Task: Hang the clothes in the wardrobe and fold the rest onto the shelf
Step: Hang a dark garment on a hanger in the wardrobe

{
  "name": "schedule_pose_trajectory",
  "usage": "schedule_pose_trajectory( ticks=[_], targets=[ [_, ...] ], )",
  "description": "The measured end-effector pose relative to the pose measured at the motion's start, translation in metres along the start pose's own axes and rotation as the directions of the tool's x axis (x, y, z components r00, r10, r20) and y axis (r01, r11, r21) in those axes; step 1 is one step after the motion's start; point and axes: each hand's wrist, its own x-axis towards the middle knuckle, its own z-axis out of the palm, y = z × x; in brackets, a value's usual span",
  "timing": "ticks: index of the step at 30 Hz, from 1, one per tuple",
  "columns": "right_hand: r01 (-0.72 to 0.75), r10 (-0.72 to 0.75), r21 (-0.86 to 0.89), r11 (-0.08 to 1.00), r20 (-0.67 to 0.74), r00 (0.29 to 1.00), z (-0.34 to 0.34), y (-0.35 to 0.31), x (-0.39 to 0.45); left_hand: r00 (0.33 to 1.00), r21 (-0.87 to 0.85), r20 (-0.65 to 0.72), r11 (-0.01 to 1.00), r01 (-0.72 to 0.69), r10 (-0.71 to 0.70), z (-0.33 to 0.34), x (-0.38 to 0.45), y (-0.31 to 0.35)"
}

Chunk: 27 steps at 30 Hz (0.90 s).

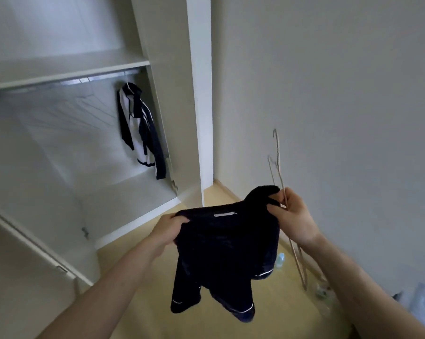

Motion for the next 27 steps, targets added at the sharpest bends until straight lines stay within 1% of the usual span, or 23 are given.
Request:
schedule_pose_trajectory(
  ticks=[3, 5, 6, 8, 9, 11, 12, 14, 15, 16, 19, 23, 27],
  targets=[
    [-0.075, 0.074, 0.022, 0.997, 0.018, 0.997, 0.010, 0.008, 0.005, 0.997, -0.074, 0.076, 0.997, 0.032, -0.026, -0.028, -0.002, 0.025],
    [-0.083, 0.083, 0.027, 0.996, 0.017, 0.996, 0.018, 0.004, 0.004, 0.994, -0.113, 0.109, 0.994, -0.010, 0.022, -0.044, -0.001, 0.041],
    [-0.076, 0.075, 0.033, 0.997, 0.027, 0.997, 0.022, -0.001, 0.003, 0.992, -0.091, 0.108, 0.994, -0.056, 0.066, -0.050, 0.001, 0.047],
    [-0.071, 0.066, 0.042, 0.997, 0.102, 0.993, 0.031, -0.016, -0.001, 0.980, 0.023, 0.097, 0.984, -0.179, 0.175, -0.061, 0.004, 0.055],
    [-0.062, 0.058, 0.022, 0.998, 0.150, 0.987, 0.036, -0.022, -0.003, 0.970, 0.081, 0.104, 0.970, -0.227, 0.219, -0.065, 0.006, 0.056],
    [0.003, 0.008, -0.053, 0.999, 0.215, 0.977, 0.044, -0.031, -0.005, 0.958, 0.169, 0.124, 0.946, -0.277, 0.259, -0.076, 0.011, 0.056],
    [0.057, -0.028, -0.123, 0.991, 0.227, 0.973, 0.047, -0.035, -0.006, 0.958, 0.208, 0.114, 0.936, -0.282, 0.264, -0.083, 0.015, 0.055],
    [0.150, -0.075, -0.328, 0.933, 0.230, 0.970, 0.052, -0.040, -0.008, 0.960, 0.266, 0.085, 0.923, -0.279, 0.266, -0.097, 0.023, 0.051],
    [0.165, -0.082, -0.399, 0.902, 0.218, 0.972, 0.054, -0.043, -0.009, 0.961, 0.285, 0.073, 0.918, -0.276, 0.266, -0.105, 0.026, 0.049],
    [0.174, -0.093, -0.423, 0.889, 0.206, 0.974, 0.057, -0.045, -0.011, 0.962, 0.300, 0.061, 0.914, -0.273, 0.267, -0.112, 0.030, 0.046],
    [0.194, -0.126, -0.413, 0.890, 0.186, 0.974, 0.067, -0.058, -0.018, 0.968, 0.328, 0.006, 0.914, -0.237, 0.249, -0.132, 0.039, 0.037],
    [0.185, -0.120, -0.432, 0.883, 0.175, 0.977, 0.082, -0.068, -0.018, 0.974, 0.335, -0.052, 0.923, -0.191, 0.220, -0.162, 0.052, 0.024],
    [0.192, -0.131, -0.437, 0.879, 0.165, 0.978, 0.096, -0.075, -0.014, 0.962, 0.356, -0.100, 0.912, -0.204, 0.254, -0.185, 0.056, 0.025]
  ],
)
